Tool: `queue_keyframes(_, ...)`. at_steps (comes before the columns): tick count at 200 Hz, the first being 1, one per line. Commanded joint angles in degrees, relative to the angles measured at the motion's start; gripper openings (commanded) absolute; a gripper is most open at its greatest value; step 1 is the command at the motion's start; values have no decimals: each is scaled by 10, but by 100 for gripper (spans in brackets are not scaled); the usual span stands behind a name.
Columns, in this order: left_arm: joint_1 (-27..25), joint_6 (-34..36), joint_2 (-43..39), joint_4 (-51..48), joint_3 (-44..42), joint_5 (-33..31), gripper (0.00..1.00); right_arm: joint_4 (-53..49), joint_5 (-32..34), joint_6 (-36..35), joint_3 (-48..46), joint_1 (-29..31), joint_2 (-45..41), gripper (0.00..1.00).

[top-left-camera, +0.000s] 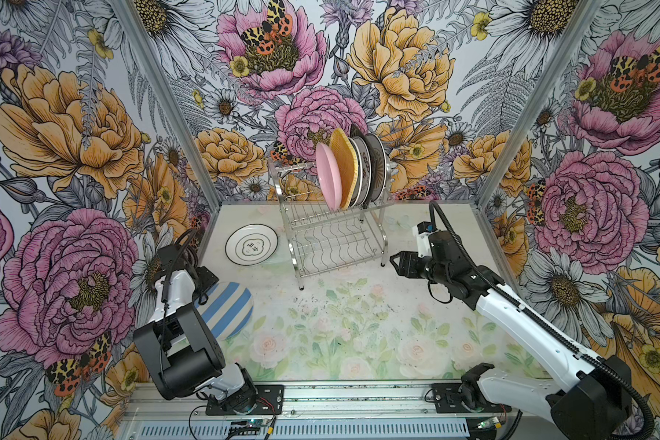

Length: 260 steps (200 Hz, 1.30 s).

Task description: Load the plates into the dish rack

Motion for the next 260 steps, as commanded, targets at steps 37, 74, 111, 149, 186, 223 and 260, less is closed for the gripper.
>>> queue_keyframes(37, 53, 12, 78, 53, 16, 68, 87, 15, -6, -5, -4, -5, -6, 70)
queue_keyframes(74, 52, 30, 131, 74, 40, 81, 85, 14, -7, -4, -10, -10, -13, 70)
queue_keyframes(111, 46, 35, 143, 93, 54, 92, 82, 13, -10, -4, -15, -15, -14, 70)
queue_keyframes(149, 33, 38, 140, 97, 66, 88, 81, 14, -13, -3, -14, -17, -12, 70)
queue_keyframes(186, 30, 41, 171, 95, 85, 82, 79, 13, -15, -4, -12, -19, -11, 70)
queue_keyframes(223, 24, 44, 190, 95, 90, 76, 78, 13, -15, -1, -17, -21, -18, 70)
queue_keyframes(260, 23, 46, 194, 92, 86, 59, 78, 14, -16, -1, -18, -22, -21, 70)
